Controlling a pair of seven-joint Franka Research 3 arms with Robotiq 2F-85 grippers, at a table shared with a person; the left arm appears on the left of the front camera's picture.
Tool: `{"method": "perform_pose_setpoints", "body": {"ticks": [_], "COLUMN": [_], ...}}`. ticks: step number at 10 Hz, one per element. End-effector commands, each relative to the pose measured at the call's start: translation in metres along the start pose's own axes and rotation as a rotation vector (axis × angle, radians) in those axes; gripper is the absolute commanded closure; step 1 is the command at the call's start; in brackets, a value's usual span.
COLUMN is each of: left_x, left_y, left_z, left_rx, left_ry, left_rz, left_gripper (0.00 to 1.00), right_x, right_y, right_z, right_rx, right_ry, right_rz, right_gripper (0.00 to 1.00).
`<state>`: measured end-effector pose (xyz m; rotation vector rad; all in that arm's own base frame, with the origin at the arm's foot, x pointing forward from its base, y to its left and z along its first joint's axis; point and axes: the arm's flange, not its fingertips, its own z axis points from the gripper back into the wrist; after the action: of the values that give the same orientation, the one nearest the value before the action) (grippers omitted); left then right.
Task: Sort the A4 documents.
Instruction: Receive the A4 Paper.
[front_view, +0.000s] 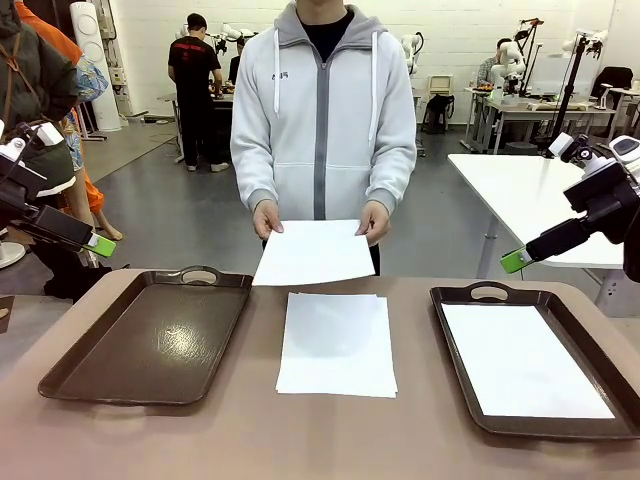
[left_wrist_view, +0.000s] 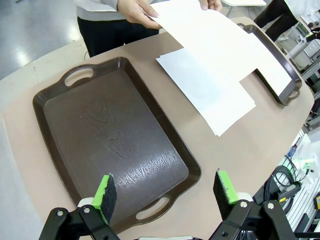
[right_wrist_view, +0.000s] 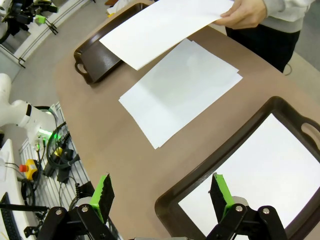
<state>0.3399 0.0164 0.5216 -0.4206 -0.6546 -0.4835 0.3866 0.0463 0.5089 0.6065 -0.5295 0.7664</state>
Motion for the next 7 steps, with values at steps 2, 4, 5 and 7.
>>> {"method": "perform_pose_setpoints", "body": {"ticks": [2,4,5,7], "left_x": [-0.0003,-0.0003,-0.0003,-0.0003], "left_y": [0.0008,0.0008,0.0008,0.0008], "left_z": [-0.0004,-0.0004,-0.0004,-0.0004], "left_rx": [-0.012,-0.012,-0.012,-0.012], "left_ry": [-0.004,-0.004,-0.004,-0.004], "left_rz": [0.003,0.003,0.003,0.003], "left_gripper": [0.00,0.00,0.00,0.00], "right_x": [0.0007,0.0007,0.0007,0.0007], "right_y": [0.0011,0.0011,0.0011,0.0011], "right_z": [-0.0017,-0.0017,-0.0017,-0.0017], "right_rx": [0.004,0.004,0.004,0.004], "right_ry": [0.002,0.002,0.002,0.002], "right_rz": [0.005,0.005,0.005,0.005], "right_gripper": [0.00,0.00,0.00,0.00]}}
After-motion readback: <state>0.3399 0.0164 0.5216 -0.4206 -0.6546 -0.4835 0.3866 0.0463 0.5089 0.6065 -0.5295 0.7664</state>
